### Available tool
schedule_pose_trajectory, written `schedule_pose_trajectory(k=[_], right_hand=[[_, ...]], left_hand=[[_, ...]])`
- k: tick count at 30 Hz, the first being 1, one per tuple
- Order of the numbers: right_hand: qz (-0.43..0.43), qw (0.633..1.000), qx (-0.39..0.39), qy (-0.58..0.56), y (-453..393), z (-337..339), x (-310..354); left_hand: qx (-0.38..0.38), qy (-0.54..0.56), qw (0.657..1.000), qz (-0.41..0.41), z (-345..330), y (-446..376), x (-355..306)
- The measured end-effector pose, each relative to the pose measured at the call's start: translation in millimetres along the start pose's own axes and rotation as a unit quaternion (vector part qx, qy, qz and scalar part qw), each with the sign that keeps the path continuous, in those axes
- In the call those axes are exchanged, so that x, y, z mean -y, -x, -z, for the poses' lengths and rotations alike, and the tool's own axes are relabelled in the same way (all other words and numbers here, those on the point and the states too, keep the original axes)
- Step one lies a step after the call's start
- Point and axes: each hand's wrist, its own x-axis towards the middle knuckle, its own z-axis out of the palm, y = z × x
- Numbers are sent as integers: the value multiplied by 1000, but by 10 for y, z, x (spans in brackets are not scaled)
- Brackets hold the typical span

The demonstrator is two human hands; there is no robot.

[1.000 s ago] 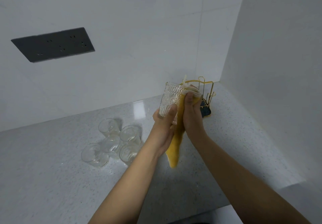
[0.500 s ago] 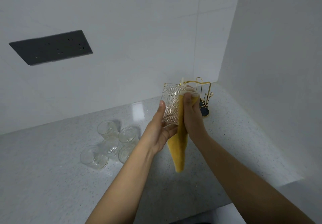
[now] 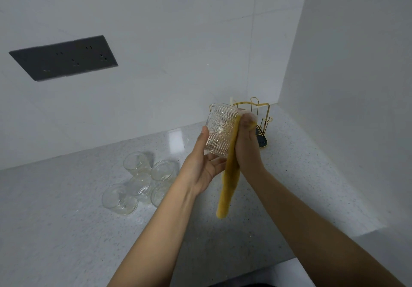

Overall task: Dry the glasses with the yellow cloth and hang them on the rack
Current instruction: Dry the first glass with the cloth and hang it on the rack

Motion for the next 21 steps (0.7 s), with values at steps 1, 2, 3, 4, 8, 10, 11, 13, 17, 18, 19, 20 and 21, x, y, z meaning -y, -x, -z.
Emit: schedule_pose_trajectory(k=[1, 2, 3, 4, 8, 10, 11, 13, 17, 18, 19, 20, 21], right_hand=[[9, 1000, 4, 4, 38, -18, -3], [25, 1000, 9, 11, 72, -43, -6], [48, 999, 14, 19, 98, -76, -31], [68, 997, 19, 20, 123, -116, -64], [89, 996, 10, 11, 170, -203, -106], [100, 995, -11, 29, 156, -186, -93], [109, 993, -26, 39, 140, -172, -90], [116, 991, -43, 56, 99, -136, -101], [30, 998, -32, 43, 69, -31, -101], [-8, 1000, -22, 18, 45, 3, -103], [-46, 999, -5, -10, 30, 25, -91], [-87, 995, 13, -48, 23, 54, -62], [-128, 987, 21, -91, 10, 93, -29]], left_hand=[[-23, -26, 999, -4, -13, -11, -5], [-38, -46, 998, -21, -16, -35, 16], [-48, -63, 996, -46, -9, -65, 58], [-53, -71, 994, -71, -1, -81, 101], [-51, -25, 994, -90, -10, -27, 158], [-31, 18, 997, -62, 30, -25, 137], [-15, 35, 998, -45, 55, -37, 111], [20, 46, 999, -18, 88, -50, 76], [60, 12, 998, 16, 169, -65, 82], [63, 6, 998, 25, 198, -72, 78], [62, -1, 997, 33, 226, -77, 66], [60, -10, 997, 39, 257, -80, 53], [58, -23, 997, 42, 295, -89, 44]])
